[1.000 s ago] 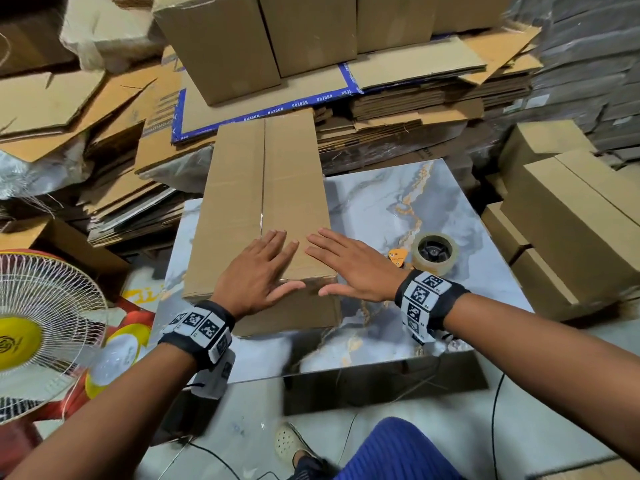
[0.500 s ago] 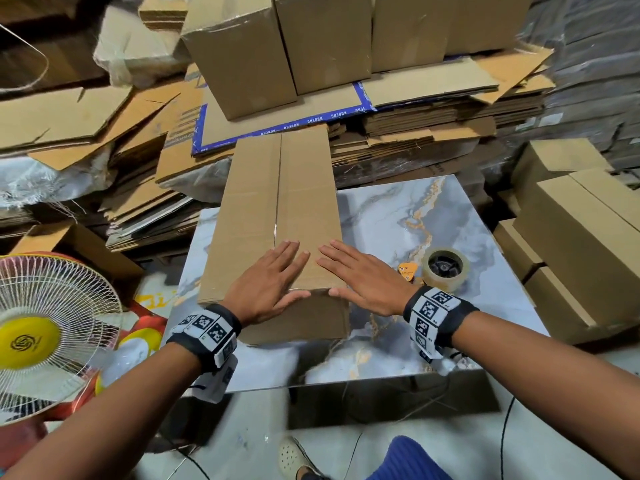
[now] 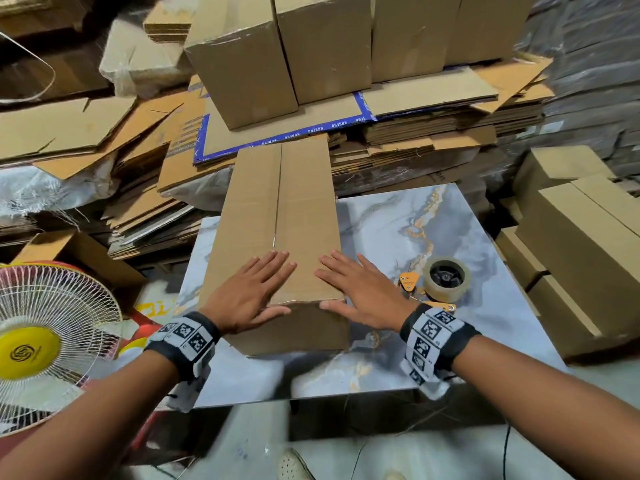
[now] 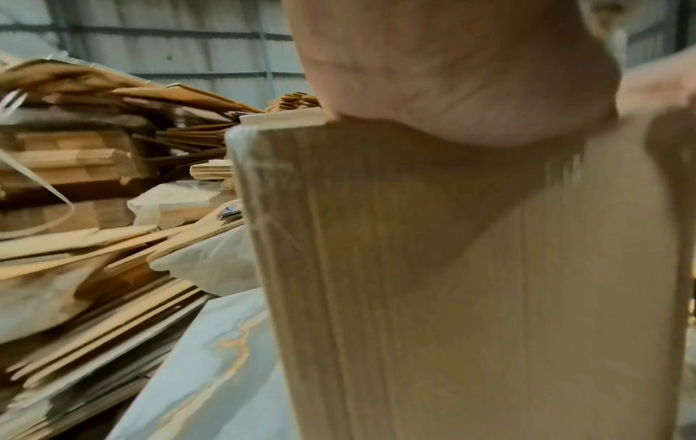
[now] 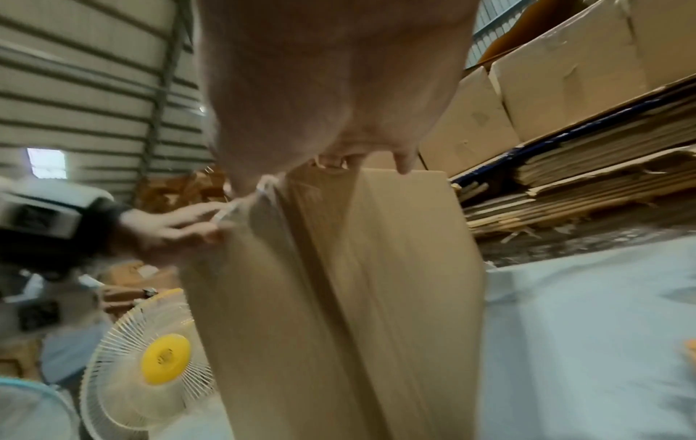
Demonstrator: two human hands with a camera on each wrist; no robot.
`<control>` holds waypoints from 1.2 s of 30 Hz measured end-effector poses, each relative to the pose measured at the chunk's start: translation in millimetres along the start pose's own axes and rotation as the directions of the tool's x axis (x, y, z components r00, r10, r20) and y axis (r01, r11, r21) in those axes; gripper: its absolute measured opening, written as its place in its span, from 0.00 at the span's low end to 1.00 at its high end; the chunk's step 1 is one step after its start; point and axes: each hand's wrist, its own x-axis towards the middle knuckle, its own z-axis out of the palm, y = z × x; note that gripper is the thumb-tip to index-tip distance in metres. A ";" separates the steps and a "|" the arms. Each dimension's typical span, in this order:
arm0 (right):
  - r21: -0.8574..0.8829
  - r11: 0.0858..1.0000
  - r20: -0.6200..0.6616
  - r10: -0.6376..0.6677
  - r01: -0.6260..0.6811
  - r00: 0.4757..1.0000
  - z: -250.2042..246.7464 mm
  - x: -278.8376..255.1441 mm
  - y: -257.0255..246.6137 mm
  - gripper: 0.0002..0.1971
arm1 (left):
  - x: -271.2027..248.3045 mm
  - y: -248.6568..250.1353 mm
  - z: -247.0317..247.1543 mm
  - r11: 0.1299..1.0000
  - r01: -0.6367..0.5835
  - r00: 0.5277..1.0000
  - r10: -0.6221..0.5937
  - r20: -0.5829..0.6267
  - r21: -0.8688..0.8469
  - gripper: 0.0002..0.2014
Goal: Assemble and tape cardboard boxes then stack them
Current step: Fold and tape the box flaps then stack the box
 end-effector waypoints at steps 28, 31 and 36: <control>-0.340 0.904 -0.009 -0.278 0.258 0.961 18.1 21.8 -11.4 0.28 | 1.3 1.7 5.4 0.999 0.053 0.999 -0.053 0.001 -0.001 0.53; -0.266 0.922 0.021 -0.286 0.281 0.958 10.8 16.0 -7.5 0.29 | 1.1 5.7 3.3 0.996 0.084 0.996 -0.084 0.010 0.011 0.55; -0.144 0.989 0.021 -0.035 0.037 0.999 2.7 27.2 -42.2 0.42 | -2.4 14.3 7.8 0.955 0.292 0.955 -0.295 0.037 0.053 0.61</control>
